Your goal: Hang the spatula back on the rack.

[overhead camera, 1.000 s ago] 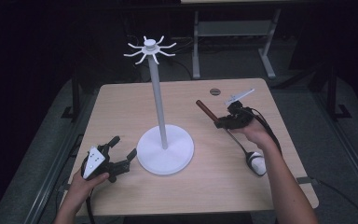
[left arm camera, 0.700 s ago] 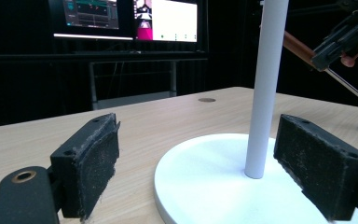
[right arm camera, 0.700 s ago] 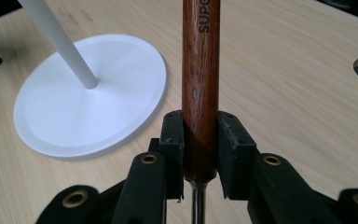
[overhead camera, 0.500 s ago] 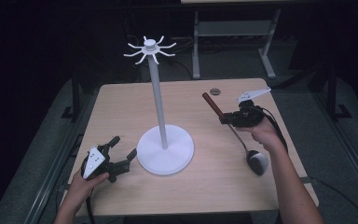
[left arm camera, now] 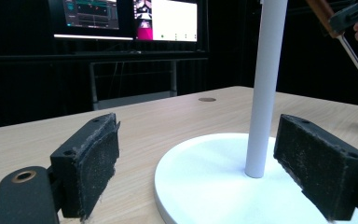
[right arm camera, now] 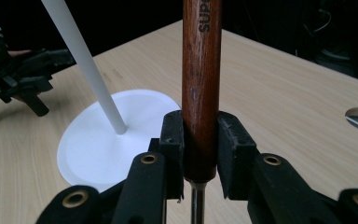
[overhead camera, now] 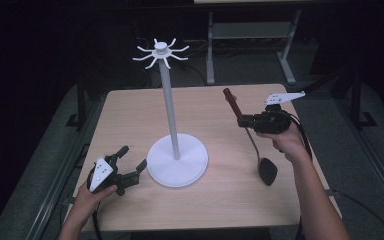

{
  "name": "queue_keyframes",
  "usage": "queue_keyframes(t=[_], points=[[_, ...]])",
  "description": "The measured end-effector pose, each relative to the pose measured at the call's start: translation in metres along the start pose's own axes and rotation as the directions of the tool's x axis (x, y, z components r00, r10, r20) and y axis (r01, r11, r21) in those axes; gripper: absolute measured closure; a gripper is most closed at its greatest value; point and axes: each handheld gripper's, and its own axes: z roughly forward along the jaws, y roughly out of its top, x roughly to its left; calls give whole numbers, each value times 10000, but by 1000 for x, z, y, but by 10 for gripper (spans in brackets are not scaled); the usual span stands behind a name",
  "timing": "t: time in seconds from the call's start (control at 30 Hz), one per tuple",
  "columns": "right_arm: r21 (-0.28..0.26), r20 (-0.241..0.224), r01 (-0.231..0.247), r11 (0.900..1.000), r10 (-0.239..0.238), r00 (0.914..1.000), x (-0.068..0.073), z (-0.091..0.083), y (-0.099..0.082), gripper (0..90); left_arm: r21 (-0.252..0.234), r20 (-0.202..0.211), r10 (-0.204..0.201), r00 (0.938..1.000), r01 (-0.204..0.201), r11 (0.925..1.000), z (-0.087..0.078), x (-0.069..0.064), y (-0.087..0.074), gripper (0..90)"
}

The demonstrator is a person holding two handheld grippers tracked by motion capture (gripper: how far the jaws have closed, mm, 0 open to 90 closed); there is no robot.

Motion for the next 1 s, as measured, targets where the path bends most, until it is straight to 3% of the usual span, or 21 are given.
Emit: queue_keyframes(t=[0.47,1.0], points=[[-1205,-475,413,9919,-473,9977,19,-20,17,733,12,-7,17,10000,-17,10000,0,0,0,133],[-2058,-745,865,9748,-1038,9918,41,-29,34,732,-17,-15,-15,10000,15,10000,0,0,0,133]])
